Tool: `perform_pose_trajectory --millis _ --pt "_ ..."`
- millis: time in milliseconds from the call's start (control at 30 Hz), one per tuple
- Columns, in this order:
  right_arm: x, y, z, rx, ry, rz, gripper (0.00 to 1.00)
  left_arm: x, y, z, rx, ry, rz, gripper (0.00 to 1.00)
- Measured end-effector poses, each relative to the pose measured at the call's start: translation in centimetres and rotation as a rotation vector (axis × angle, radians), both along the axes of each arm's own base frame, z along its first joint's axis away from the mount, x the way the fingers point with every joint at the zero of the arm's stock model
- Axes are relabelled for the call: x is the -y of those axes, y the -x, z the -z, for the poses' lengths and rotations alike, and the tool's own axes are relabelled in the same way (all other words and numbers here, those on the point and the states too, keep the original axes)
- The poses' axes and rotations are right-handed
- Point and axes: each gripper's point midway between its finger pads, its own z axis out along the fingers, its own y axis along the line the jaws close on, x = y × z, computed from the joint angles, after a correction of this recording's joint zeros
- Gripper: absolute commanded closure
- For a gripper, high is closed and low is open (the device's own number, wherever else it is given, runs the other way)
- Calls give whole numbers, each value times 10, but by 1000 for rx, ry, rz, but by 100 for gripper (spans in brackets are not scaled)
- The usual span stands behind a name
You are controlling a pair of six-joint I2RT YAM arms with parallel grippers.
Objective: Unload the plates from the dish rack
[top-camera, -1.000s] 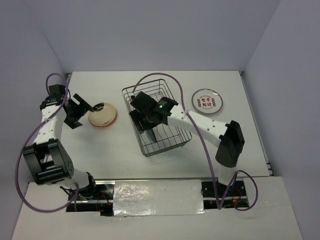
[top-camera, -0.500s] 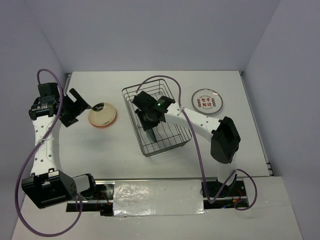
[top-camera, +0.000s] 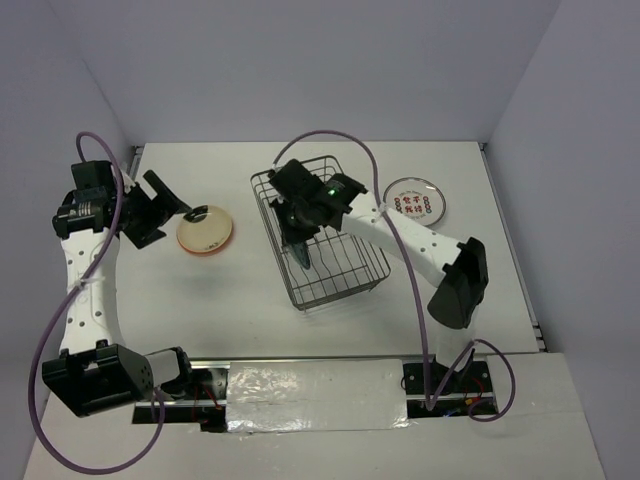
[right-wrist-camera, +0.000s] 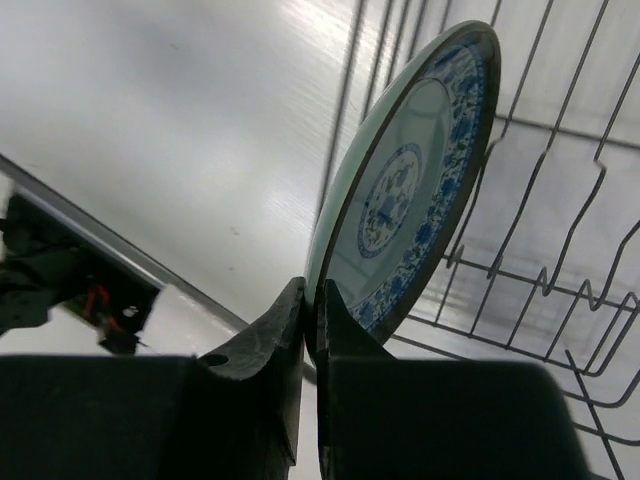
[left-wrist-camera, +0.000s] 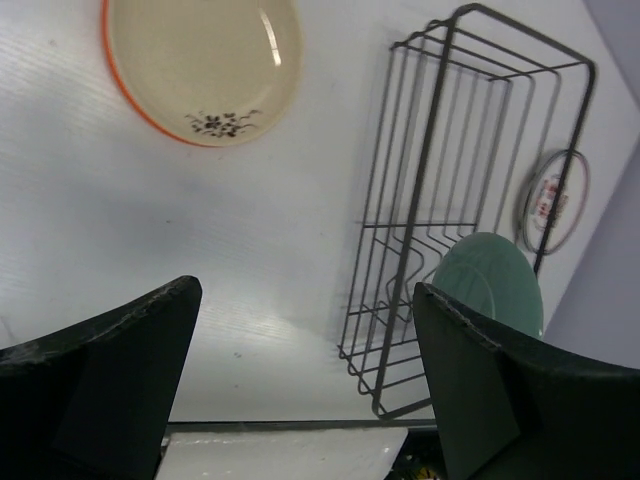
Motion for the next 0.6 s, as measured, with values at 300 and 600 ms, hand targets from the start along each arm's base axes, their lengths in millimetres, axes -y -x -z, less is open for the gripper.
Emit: perform_pose_trajectory --millis 300,600 --pt "7 17 -118 350 -38 -275 100 40 -31 -20 79 273 108 0" --pt "11 64 -15 578 542 -803 100 70 -37 -22 88 445 198 1"
